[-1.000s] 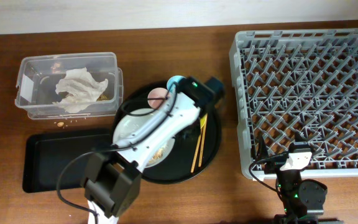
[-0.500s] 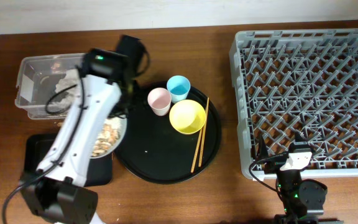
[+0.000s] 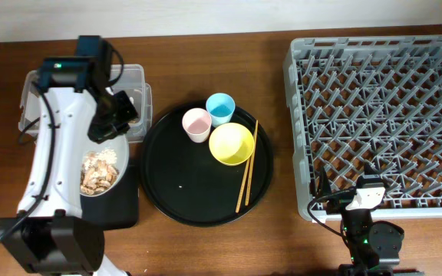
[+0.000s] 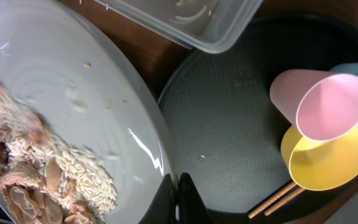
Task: Sort waste into correct bins and load items into the dishwasher rack
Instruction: 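Lift the white plate and move it over the black tray, then tilt the plate with the left gripper to dump food onto the black tray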
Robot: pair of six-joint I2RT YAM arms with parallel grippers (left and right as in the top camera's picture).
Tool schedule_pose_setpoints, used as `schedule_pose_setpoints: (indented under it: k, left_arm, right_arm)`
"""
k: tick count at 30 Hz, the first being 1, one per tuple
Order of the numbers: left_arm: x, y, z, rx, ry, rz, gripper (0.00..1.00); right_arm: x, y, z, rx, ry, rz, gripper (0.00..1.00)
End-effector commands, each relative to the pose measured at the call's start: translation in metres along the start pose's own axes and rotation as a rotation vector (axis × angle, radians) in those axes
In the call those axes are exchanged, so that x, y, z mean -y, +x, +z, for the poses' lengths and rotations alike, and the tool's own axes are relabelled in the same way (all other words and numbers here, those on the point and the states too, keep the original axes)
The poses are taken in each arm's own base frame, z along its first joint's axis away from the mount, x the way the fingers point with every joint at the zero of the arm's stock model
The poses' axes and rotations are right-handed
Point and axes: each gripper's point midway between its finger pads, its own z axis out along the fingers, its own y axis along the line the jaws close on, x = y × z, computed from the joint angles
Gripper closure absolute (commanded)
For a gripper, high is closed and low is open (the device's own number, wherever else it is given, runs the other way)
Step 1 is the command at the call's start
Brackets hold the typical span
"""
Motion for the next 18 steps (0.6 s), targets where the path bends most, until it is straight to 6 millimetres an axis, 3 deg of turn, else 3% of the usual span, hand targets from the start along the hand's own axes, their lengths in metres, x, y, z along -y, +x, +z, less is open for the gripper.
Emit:
schedule_pose_setpoints:
  k: [1,9,18]
  left_arm:
    - [-0.002,-0.005,-0.002,-0.011,0.074,0.011,0.99]
    - [-0.013,-0.009,0.029,-0.074,0.168,-0.008,0.99]
    - [-0.032,-0.013,0.022,-0.116,0.298,-0.027,0.99]
  right_arm:
    - [0.002,0.002,0.0,-0.002,0.009,-0.006,0.01]
    - [0.002,0.002,0.0,-0.002,0.009,-0.006,0.01]
    - [0.002,0.002,0.0,-0.002,0.008,-0.006,0.01]
